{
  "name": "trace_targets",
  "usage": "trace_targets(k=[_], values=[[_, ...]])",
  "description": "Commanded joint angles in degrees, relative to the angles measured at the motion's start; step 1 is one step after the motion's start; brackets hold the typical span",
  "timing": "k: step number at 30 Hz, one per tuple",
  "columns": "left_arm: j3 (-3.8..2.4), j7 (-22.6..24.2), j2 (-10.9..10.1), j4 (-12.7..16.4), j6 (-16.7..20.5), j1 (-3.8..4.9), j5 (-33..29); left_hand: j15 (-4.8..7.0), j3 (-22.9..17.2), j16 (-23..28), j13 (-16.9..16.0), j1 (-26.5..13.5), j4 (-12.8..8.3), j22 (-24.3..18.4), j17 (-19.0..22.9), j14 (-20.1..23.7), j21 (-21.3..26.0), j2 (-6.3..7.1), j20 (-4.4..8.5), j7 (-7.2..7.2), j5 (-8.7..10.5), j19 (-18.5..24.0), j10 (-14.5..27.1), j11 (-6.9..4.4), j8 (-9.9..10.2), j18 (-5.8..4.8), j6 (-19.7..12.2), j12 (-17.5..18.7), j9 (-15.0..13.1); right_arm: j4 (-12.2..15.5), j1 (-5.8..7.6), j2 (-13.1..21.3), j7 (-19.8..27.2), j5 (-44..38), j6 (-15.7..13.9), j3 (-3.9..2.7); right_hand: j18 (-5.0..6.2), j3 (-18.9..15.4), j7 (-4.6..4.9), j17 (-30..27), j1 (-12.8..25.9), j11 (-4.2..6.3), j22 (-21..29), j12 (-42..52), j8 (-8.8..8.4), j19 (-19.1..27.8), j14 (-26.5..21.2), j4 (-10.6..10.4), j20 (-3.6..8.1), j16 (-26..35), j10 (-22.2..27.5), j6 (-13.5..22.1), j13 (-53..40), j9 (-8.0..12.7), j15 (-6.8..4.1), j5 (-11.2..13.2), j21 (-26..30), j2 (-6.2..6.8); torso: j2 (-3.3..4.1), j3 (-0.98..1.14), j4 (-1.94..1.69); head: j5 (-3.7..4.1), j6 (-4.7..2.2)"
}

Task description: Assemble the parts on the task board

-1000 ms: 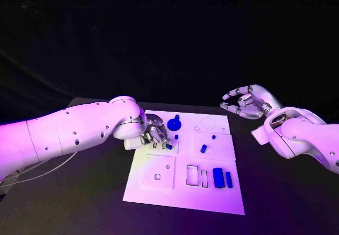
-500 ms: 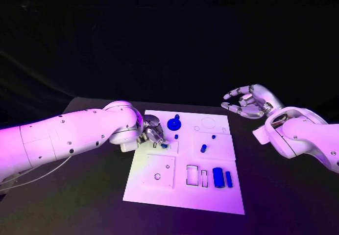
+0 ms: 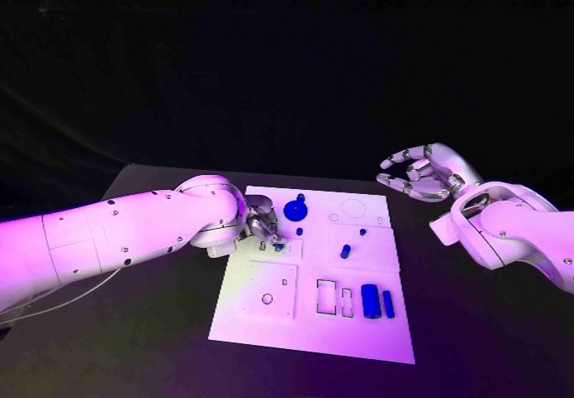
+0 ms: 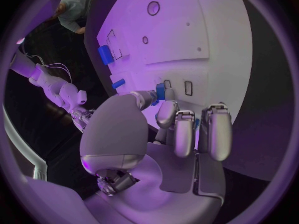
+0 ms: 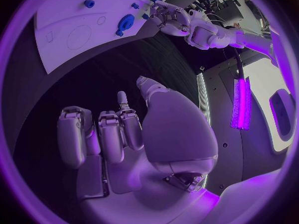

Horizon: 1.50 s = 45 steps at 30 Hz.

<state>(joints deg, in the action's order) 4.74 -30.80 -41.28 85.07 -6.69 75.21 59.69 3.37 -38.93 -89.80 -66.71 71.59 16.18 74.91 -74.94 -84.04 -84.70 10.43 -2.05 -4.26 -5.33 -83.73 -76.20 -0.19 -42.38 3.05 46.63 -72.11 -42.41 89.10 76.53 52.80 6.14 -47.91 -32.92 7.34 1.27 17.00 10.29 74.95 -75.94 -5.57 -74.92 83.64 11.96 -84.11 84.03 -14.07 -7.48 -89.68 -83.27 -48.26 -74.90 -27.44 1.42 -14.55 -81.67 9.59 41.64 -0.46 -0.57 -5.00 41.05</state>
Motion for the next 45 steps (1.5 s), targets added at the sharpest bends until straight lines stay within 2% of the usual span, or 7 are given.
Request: trace_targets(k=[1, 8, 27, 32, 36, 45], values=[[0.0, 0.0, 0.3, -0.1, 0.1, -0.1, 1.3, 0.36, -11.5, -0.2, -0.1, -0.2, -10.9, 2.7, -15.1, -6.0, -0.1, 0.73, 0.25, 0.31, -0.3, -0.2, -0.5, -0.19, -0.2, -0.4, 0.9, -0.2, -1.8, 0.1, -0.04, 0.0, 0.4, -0.5, 0.5, 0.0, 1.08, 0.0, -0.26, 14.8, 0.1, 0.31, -8.0, 0.2, 0.32, -0.2, 5.9, -0.3, 0.35, -0.2, 0.0, 0.2, -7.7, -0.1, -0.28, -0.3, 0.2, 0.09, 0.05, 0.04, 0.03, 0.09, 0.15], [0.03, -0.6, 0.4, -0.2, -0.8, -0.21, 1.8, 0.38, -11.8, -0.2, -0.1, -0.4, -11.0, 2.6, -15.1, -6.0, -0.1, 0.85, 0.27, 0.35, -0.61, -0.2, -0.6, -0.22, -0.2, -0.39, 1.0, -0.2, -1.9, 0.1, -0.04, 0.0, 0.4, -0.5, 0.5, 0.0, 1.09, 0.0, -0.26, 14.8, 0.1, 0.31, -7.9, 0.2, 0.32, -0.2, 5.9, -0.3, 0.35, -0.2, 0.0, 0.2, -7.7, -0.1, -0.28, -0.3, 0.2, 0.1, 0.0, 0.04, -0.05, 0.06, 0.28], [0.05, -1.4, 0.5, -0.1, -1.3, -0.69, 4.2, 0.44, -12.3, -0.2, -0.5, -0.9, -11.2, 2.6, -15.1, -6.0, 0.0, 1.09, 0.3, 0.45, -1.05, -0.2, -1.0, -0.3, -0.3, -0.38, 1.3, -0.6, -2.0, 0.2, -0.24, 0.0, 0.7, -3.1, 0.4, 0.0, 1.09, -0.1, -0.27, 14.8, 0.2, 0.31, -7.9, 0.2, 0.38, -0.2, 5.9, -0.4, 0.36, -0.3, 0.0, 0.2, -7.7, -0.1, -0.28, -0.3, 0.2, 0.16, -0.03, -0.02, 0.06, -0.02, 0.31], [0.06, -1.6, 0.4, 0.0, -2.4, -0.75, 4.2, 0.46, -12.4, -0.2, -0.5, -1.0, -11.2, 2.6, -15.1, -6.0, 0.0, 1.11, 0.31, 0.46, -1.11, -0.2, -1.0, -0.32, -0.3, -0.38, 1.4, -0.6, -2.0, 0.2, -0.27, 0.0, 0.7, -3.4, 0.4, 0.0, 1.07, -0.1, -0.27, 14.8, 0.2, 0.32, -8.0, 0.3, 0.4, -0.3, 5.9, -0.5, 0.36, -0.3, 0.0, 0.2, -7.7, -0.1, -0.28, -0.3, 0.1, 0.18, 0.0, 0.03, 0.01, -0.1, 0.18], [0.06, -1.6, 0.4, 0.0, -2.9, -0.77, 4.2, 0.46, -12.4, -0.2, -0.5, -1.0, -11.3, 2.6, -15.1, -6.0, 0.0, 1.11, 0.31, 0.47, -1.14, -0.2, -1.0, -0.32, -0.3, -0.38, 1.4, -0.5, -2.0, 0.2, -0.28, 0.0, 0.7, -3.5, 0.4, 0.0, 1.07, -0.1, -0.27, 14.8, 0.2, 0.32, -8.0, 0.3, 0.4, -0.3, 5.9, -0.5, 0.36, -0.3, 0.0, 0.2, -7.7, -0.1, -0.28, -0.3, 0.1, 0.18, -0.02, 0.01, -0.04, 0.15, 0.22], [0.07, -1.7, 0.3, 0.1, -3.0, -0.79, 4.0, 0.47, -12.5, -0.2, -0.2, -1.0, -11.3, 2.6, -15.1, -6.0, 0.0, 1.13, 0.32, 0.48, -1.16, -0.2, -0.9, -0.32, -0.3, -0.38, 1.4, -0.4, -2.0, 0.0, -0.29, -0.1, 0.7, -3.5, 0.3, 0.0, 1.09, -0.2, -0.28, 14.7, 0.3, 0.32, -7.9, 0.2, 0.45, -0.2, 5.9, -0.5, 0.36, -0.2, 0.0, 0.2, -7.6, -0.1, -0.29, -0.4, 0.2, 0.19, 0.01, 0.03, 0.11, -0.09, 0.11]])
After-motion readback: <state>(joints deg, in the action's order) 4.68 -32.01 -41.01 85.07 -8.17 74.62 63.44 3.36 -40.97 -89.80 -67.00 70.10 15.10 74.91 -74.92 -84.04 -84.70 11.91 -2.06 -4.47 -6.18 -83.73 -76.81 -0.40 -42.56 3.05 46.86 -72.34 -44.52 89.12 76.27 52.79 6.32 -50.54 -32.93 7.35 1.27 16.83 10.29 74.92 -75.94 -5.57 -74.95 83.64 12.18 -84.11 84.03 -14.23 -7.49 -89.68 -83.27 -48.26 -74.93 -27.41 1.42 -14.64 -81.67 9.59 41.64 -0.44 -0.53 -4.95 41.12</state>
